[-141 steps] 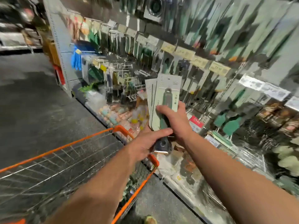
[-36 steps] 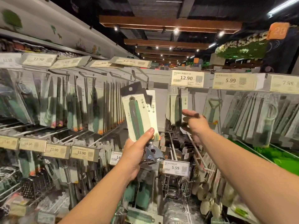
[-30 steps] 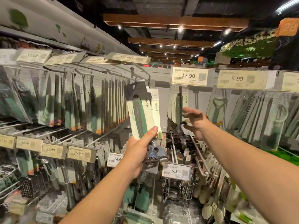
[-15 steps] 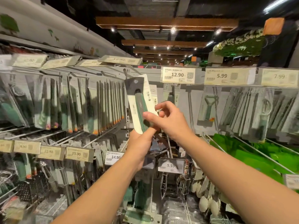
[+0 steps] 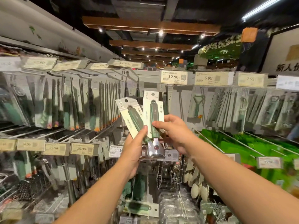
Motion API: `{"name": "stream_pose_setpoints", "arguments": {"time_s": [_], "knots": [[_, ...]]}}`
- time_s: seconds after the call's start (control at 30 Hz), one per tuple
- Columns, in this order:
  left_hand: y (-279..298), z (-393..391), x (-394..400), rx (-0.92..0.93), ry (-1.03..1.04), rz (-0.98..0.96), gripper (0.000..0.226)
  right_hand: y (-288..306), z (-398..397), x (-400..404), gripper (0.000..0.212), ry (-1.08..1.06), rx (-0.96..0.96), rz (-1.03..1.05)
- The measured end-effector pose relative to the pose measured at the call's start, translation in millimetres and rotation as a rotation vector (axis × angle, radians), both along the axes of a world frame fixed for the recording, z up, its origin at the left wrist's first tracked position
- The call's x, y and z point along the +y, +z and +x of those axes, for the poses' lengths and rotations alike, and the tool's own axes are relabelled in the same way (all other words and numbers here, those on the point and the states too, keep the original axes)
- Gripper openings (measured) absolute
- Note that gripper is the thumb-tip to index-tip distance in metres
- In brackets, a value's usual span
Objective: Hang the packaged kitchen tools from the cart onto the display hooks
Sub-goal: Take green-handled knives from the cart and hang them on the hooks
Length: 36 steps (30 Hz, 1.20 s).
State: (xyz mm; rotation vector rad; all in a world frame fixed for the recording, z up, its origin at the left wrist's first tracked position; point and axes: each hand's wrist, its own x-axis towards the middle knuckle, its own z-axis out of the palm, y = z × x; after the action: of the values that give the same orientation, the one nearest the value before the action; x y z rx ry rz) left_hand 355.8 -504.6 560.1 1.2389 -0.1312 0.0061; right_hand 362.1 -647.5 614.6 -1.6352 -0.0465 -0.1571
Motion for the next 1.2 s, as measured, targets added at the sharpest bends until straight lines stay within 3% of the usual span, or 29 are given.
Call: {"name": "stream_pose_setpoints", "arguments": {"time_s": [0.17,0.23,0.4,0.5,0.63,0.93,1.07,1.2], "knots": [[-0.6,-5.2,10.9,-0.083,0.048,0.072,0.076,-5.4,-14.7,-4.1,0.021,0.003,0.089,0.144],[0.7,-7.5,16.0,-0.125,0.047,0.101,0.054,-9.3,-18.9,-9.7,0.022,-0.071,0.053,0.111],[-1.6,-1.1,25.6,-0.144,0.033,0.103,0.034,-10.6,-31.3,-22.8,0.028,-0.214,-0.111,-0.029],[-1.1,-1.3,25.9,-0.141,0.025,0.101,0.04,-4.7,-33.4,-26.8,0.03,-0.255,-0.179,-0.051],[-1.7,1.6,24.4,-0.159,0.01,0.092,0.023,7.6,-30.6,-25.7,0.032,-0.292,-0.22,-0.032],[1.2,11.4,22.3,-0.17,0.059,0.1,0.036,18.0,-10.3,-32.3,0.028,-0.272,-0.204,-0.014],[2.0,15.2,18.1,-0.189,0.036,0.084,0.03,14.0,-3.8,-32.5,0.036,-0.25,-0.238,-0.006],[3.2,20.8,13.8,-0.161,0.041,0.085,0.038,5.4,4.2,-29.6,0.036,-0.3,-0.296,-0.039]]}}
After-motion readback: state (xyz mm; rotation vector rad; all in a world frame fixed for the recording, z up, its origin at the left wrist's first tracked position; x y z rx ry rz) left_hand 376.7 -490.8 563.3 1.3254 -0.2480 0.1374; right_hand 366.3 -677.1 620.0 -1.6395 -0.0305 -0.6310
